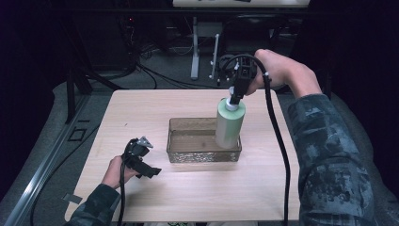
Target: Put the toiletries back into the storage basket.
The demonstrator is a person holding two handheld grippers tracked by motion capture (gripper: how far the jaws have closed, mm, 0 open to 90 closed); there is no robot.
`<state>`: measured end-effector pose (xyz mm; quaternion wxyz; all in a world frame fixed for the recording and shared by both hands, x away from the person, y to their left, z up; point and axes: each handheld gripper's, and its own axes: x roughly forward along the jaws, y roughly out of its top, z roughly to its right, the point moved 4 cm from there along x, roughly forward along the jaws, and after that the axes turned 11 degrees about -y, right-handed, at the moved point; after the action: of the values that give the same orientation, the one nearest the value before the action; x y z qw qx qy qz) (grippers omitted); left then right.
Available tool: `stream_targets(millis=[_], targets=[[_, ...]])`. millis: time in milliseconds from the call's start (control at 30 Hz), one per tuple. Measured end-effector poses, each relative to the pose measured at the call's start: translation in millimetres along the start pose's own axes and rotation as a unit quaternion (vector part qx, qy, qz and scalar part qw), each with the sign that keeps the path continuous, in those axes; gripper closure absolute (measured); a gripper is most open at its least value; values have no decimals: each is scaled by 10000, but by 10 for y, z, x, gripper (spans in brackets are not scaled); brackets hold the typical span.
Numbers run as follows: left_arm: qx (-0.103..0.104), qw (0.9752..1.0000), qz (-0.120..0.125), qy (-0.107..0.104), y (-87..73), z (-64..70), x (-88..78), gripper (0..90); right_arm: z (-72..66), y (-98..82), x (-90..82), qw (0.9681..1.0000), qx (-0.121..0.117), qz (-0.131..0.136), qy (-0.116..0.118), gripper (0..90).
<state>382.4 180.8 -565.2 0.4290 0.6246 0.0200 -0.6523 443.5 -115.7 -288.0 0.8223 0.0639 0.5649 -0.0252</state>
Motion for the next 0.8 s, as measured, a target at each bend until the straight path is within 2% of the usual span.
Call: stream_targets(millis=[367, 800], targets=[[-19, 10000, 37, -8, 1, -14, -27, 1, 17, 27, 41, 10000, 10, 33, -24, 623], [-36, 10000, 24, -14, -4, -17, -21, 1, 32, -20, 201, 10000, 70, -4, -34, 622]])
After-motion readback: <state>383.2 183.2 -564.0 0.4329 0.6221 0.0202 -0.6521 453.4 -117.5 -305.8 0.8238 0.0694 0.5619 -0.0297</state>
